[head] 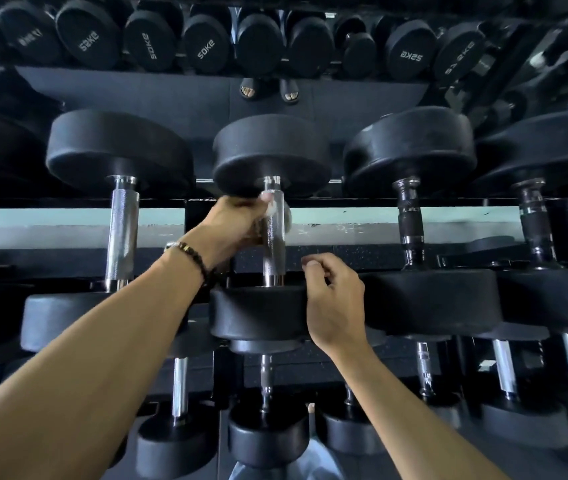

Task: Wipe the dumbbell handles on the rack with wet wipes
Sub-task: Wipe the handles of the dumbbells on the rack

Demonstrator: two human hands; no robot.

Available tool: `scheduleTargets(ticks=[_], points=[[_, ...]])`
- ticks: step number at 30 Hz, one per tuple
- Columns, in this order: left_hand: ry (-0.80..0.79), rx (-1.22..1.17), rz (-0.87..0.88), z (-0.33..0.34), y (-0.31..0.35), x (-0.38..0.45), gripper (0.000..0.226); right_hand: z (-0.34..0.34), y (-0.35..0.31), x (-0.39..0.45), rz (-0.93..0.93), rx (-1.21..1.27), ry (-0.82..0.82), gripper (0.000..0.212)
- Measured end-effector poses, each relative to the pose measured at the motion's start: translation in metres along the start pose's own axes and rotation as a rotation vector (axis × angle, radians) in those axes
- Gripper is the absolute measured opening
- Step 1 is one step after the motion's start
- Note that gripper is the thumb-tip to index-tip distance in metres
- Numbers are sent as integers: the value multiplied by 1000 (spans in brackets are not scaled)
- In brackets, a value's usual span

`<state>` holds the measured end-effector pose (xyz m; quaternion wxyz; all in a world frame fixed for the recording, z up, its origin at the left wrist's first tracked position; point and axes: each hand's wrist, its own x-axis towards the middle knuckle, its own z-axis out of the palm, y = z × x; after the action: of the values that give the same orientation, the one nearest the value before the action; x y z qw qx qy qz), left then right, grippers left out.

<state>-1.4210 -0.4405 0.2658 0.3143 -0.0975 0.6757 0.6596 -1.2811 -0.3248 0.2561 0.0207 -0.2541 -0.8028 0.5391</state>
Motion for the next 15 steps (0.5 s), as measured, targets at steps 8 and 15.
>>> scheduleTargets(ticks=[8, 15], points=[[80, -183, 110, 13, 7, -5, 19, 0, -2, 0, -4, -41, 26, 35], [-46, 168, 54, -4, -17, -16, 38, -2, -3, -1, -34, -21, 48, 32]])
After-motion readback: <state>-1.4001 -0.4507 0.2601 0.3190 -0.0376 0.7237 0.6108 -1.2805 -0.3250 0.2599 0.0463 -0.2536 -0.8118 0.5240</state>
